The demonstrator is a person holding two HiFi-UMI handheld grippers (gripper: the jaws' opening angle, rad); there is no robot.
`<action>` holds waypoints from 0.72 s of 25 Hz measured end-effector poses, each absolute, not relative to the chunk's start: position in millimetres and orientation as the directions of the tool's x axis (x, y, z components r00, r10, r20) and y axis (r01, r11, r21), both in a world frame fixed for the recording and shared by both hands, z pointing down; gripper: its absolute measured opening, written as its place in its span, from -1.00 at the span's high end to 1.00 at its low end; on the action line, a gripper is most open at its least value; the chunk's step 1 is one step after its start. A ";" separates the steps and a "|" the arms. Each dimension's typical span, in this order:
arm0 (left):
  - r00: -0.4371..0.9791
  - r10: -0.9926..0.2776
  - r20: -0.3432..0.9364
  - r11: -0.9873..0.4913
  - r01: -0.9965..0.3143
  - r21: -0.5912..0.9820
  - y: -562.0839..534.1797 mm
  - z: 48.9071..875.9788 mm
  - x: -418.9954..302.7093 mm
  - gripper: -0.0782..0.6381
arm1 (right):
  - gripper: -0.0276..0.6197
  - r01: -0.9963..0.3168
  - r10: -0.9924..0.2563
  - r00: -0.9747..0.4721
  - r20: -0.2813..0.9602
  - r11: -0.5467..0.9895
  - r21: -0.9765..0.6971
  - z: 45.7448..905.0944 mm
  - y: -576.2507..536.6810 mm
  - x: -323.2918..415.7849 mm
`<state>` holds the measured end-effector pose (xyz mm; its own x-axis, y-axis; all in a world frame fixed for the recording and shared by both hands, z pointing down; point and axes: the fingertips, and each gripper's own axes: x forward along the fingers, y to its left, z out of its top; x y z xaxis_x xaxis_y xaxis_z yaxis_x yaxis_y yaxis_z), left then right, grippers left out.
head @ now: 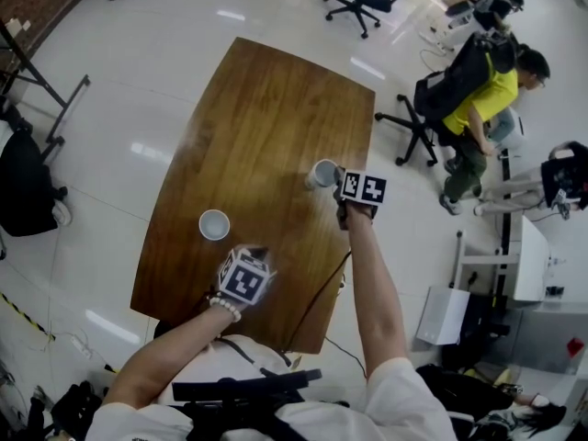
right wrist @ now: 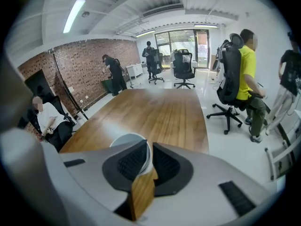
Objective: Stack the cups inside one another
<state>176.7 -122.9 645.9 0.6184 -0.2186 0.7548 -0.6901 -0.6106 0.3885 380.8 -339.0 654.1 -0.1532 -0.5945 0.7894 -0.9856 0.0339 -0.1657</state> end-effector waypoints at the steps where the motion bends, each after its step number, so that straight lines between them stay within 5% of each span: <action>1: 0.618 -0.223 0.754 -0.612 -0.691 0.385 -122.9 645.0 175.9 0.80 | 0.72 -0.987 -0.604 -0.144 0.784 0.031 -0.158 650.5 -339.4 382.8; 18: 0.716 -0.276 0.641 -0.651 -0.630 0.423 -106.4 606.9 147.1 0.80 | 0.72 -0.930 -0.790 -0.153 0.594 -0.087 -0.356 575.2 -237.5 338.1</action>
<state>147.1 -106.4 606.9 0.7163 -0.2764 0.6407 -0.6298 -0.6515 0.4230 338.1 -237.5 575.2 -0.1533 -0.7896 0.5941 -0.9304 -0.0873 -0.3561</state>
